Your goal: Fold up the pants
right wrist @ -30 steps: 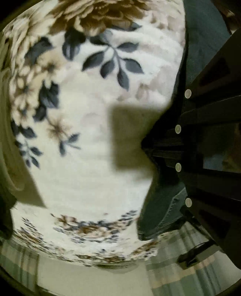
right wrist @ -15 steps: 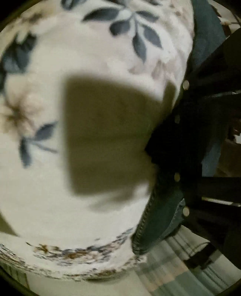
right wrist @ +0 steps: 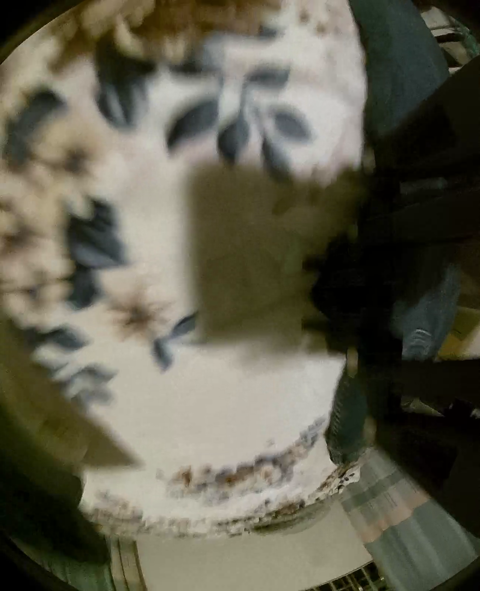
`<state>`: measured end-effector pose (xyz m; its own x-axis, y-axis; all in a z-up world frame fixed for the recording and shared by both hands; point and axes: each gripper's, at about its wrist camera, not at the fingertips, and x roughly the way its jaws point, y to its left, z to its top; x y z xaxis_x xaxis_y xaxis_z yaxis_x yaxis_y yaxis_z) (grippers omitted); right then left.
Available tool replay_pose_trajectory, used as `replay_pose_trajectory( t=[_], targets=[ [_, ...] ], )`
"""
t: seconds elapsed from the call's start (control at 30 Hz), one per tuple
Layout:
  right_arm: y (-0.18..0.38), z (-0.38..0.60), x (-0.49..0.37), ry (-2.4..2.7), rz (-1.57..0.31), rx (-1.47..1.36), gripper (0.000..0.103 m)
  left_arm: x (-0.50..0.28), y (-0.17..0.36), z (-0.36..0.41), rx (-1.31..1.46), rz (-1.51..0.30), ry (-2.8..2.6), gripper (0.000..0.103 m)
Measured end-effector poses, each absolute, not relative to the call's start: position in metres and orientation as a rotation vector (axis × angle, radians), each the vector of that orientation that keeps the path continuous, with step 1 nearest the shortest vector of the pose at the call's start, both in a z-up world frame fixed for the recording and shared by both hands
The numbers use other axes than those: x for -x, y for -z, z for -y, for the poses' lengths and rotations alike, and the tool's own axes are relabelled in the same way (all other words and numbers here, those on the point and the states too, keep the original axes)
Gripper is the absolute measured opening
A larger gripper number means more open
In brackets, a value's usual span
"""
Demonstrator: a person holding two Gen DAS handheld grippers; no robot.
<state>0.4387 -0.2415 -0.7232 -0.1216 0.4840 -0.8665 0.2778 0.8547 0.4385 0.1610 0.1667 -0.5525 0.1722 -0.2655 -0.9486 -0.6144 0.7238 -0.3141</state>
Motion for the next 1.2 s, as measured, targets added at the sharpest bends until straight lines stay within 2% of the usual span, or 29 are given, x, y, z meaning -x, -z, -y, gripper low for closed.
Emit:
replay_pose_trajectory(
  t=[0.03,0.07,0.2,0.4,0.43,0.47,0.5,0.53,0.57,0.63,0.7,0.9,0.93,1.0,1.07,1.1,1.13,1.17,1.2],
  targets=[
    [0.708,0.251,-0.430,-0.204,-1.681,-0.627,0.062,-0.155,0.549,-0.175,0.810,-1.405,-0.308,0.080],
    [0.693,0.262,-0.414,-0.208,-1.659,-0.679,0.064,-0.150,0.548,-0.180,0.832,-1.399,-0.323,0.080],
    [0.678,0.292,-0.346,-0.126,-1.691,-0.802,0.064,-0.141,0.558,-0.207,0.955,-1.367,-0.392,0.080],
    [0.749,0.280,-0.228,0.043,-1.823,-1.115,0.064,-0.143,0.600,-0.233,1.159,-1.316,-0.478,0.080],
    [0.761,0.275,-0.215,0.062,-1.819,-1.157,0.064,-0.142,0.607,-0.237,1.185,-1.299,-0.488,0.072],
    [0.773,0.269,-0.204,0.087,-1.800,-1.195,0.064,-0.141,0.610,-0.240,1.207,-1.277,-0.488,0.047],
    [0.783,0.262,-0.197,0.111,-1.763,-1.225,0.064,-0.140,0.611,-0.242,1.225,-1.252,-0.474,0.033],
    [0.787,0.262,-0.194,0.129,-1.719,-1.235,0.059,-0.141,0.610,-0.242,1.211,-1.248,-0.473,0.029],
    [0.788,0.262,-0.190,0.163,-1.670,-1.212,0.036,-0.141,0.605,-0.240,1.192,-1.239,-0.471,0.025],
    [0.780,0.261,-0.183,0.237,-1.617,-1.138,0.005,-0.139,0.591,-0.235,1.123,-1.224,-0.463,0.020],
    [0.769,0.254,-0.178,0.227,-1.609,-1.065,0.004,-0.131,0.582,-0.235,1.089,-1.218,-0.448,0.015],
    [0.769,0.246,-0.178,0.172,-1.722,-0.956,0.005,-0.127,0.599,-0.243,1.116,-1.266,-0.442,0.015],
    [0.768,0.248,-0.185,0.155,-1.753,-0.938,0.006,-0.129,0.598,-0.244,1.120,-1.275,-0.433,0.018],
    [0.757,0.248,-0.198,0.114,-1.792,-0.882,0.020,-0.133,0.591,-0.246,1.116,-1.293,-0.409,0.019],
    [0.737,0.255,-0.208,0.031,-1.770,-0.842,0.056,-0.133,0.578,-0.245,1.085,-1.310,-0.397,0.026],
    [0.726,0.260,-0.211,-0.004,-1.743,-0.835,0.065,-0.133,0.568,-0.243,1.043,-1.314,-0.399,0.028],
    [0.716,0.262,-0.213,-0.025,-1.714,-0.827,0.076,-0.135,0.558,-0.239,0.989,-1.325,-0.401,0.040],
    [0.706,0.265,-0.213,-0.031,-1.687,-0.819,0.082,-0.138,0.551,-0.234,0.943,-1.338,-0.396,0.066],
    [0.698,0.272,-0.210,-0.023,-1.658,-0.819,0.085,-0.142,0.542,-0.227,0.886,-1.348,-0.387,0.078]
  ],
)
